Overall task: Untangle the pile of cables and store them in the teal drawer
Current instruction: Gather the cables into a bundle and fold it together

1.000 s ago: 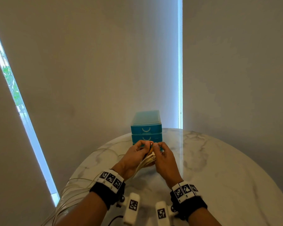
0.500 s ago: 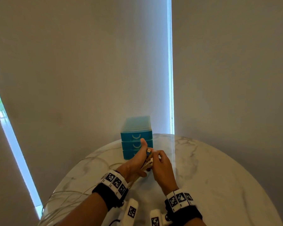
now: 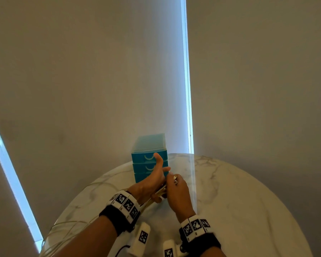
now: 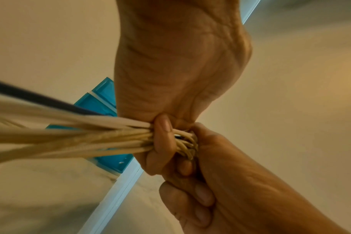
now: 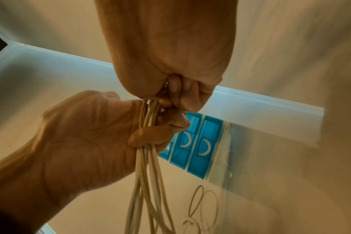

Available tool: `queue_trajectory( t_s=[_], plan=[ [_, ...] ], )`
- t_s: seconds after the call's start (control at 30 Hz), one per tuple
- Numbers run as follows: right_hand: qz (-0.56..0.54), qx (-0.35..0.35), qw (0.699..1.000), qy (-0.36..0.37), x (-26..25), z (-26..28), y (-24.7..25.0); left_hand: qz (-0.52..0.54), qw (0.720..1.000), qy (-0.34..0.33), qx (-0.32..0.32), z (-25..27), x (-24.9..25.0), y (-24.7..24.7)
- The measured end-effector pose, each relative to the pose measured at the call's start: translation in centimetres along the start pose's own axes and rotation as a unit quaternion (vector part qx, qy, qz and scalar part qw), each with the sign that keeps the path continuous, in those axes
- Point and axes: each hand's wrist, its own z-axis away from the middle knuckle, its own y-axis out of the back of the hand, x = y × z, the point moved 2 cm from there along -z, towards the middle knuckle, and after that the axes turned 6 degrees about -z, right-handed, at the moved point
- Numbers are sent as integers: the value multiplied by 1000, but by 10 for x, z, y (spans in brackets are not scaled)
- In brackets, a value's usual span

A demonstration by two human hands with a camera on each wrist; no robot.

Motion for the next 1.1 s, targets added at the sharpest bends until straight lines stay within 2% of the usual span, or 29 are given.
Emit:
queue_trajectory(
  t_s=[0.07,0.13,0.2,0.27,0.37,0.43,0.53,0.6,0.63,0.7,0.73,0.77,0.83,0.87,0.93,1.03,1.1],
  plan=[
    [9,22,1000,18,-1,0,-1,-72,997,-10,0,8,3,4],
    [22,54,998,30,-5,1,1,-181,983,-22,-11,18,1,15],
    [37,83,996,27,-12,3,6,-283,958,-3,-50,30,-11,30],
    [40,98,994,26,-19,7,8,-328,940,33,-89,38,-27,44],
    [32,113,992,38,-24,10,5,-304,949,50,-67,43,-35,63],
    [15,102,994,21,-16,3,3,-319,947,-2,-15,39,-31,70],
    [20,20,997,-75,0,-7,8,-410,904,-91,83,30,-29,79],
    [108,3,991,-75,-2,-11,19,-435,886,-113,110,28,-34,80],
    [167,26,985,-46,-10,-12,27,-436,885,-116,113,30,-35,80],
    [202,82,972,82,-39,-5,38,-440,882,-125,110,33,-36,78],
    [191,66,969,144,-55,2,33,-440,882,-133,101,34,-35,75],
    [185,17,967,174,-66,9,22,-435,884,-140,94,34,-34,72],
    [234,-107,954,152,-66,20,-8,-414,893,-145,97,32,-30,68],
    [266,-144,944,130,-58,22,-20,-405,897,-148,95,30,-29,68],
    [286,-143,939,128,-45,18,-32,-403,897,-161,82,28,-28,67],
    [286,-90,947,118,-34,8,-42,-385,901,-184,81,34,-23,72],
    [337,-85,930,123,-35,12,-49,-370,906,-188,77,37,-20,76]
  ],
)
